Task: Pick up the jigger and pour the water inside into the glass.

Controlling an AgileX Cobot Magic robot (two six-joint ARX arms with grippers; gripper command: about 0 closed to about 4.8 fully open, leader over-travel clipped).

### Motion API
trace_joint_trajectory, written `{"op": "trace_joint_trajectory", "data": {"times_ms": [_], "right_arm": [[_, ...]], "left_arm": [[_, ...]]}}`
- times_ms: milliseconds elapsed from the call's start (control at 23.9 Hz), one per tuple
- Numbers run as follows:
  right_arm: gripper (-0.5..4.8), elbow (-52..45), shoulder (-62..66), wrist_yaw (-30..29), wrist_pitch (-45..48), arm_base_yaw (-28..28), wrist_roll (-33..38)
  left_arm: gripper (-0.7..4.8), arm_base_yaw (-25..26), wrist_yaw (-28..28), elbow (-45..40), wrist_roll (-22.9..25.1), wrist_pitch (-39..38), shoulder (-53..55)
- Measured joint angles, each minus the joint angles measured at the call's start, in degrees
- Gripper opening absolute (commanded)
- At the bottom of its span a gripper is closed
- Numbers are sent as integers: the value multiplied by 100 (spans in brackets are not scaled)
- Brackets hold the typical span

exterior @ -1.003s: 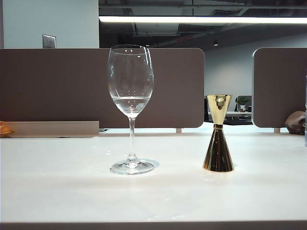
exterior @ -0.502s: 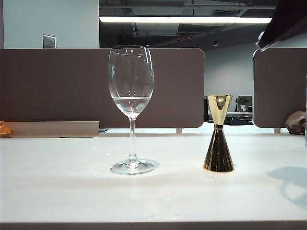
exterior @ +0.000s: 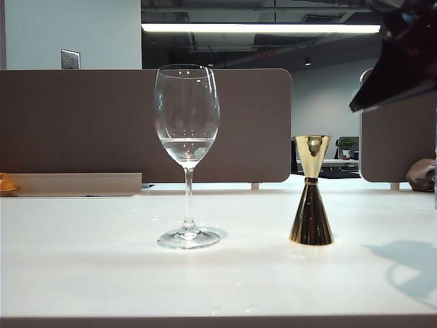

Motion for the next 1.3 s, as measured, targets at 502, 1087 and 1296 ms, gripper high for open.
{"op": "trace_joint_trajectory", "data": {"times_ms": [502, 1087, 1296], "right_arm": [[65, -710, 474, -31, 1134, 0, 321], [233, -713, 1523, -243, 2138, -2, 444], [235, -713, 1775, -247, 2472, -2, 450]], "left_arm": [[-3, 0, 0, 0, 0, -317, -48], [-3, 0, 0, 0, -17, -450, -83], [-3, 0, 0, 0, -17, -455, -83]]}}
